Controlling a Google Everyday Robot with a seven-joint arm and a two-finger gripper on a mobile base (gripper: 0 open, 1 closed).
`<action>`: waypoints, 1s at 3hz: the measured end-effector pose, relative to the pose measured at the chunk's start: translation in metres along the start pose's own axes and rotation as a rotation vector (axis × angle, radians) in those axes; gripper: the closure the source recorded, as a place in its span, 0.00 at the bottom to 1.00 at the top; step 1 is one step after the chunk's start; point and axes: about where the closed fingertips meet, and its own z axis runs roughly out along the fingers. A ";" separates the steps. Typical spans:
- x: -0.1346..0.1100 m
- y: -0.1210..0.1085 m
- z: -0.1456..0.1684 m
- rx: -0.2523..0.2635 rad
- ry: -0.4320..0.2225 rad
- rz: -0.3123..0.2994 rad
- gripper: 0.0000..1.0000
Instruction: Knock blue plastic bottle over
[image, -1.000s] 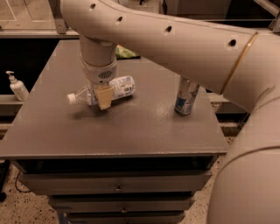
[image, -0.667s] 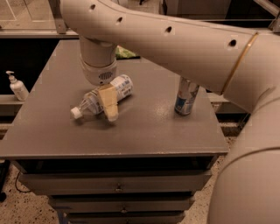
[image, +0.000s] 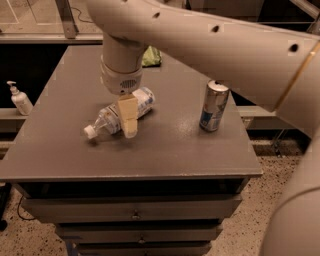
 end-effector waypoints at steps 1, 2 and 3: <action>0.036 0.004 -0.037 0.094 -0.169 0.171 0.00; 0.081 0.003 -0.072 0.197 -0.331 0.345 0.00; 0.121 -0.004 -0.101 0.302 -0.513 0.509 0.00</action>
Offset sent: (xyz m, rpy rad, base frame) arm 0.0474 -0.1515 0.1071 0.7694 0.1244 -0.4948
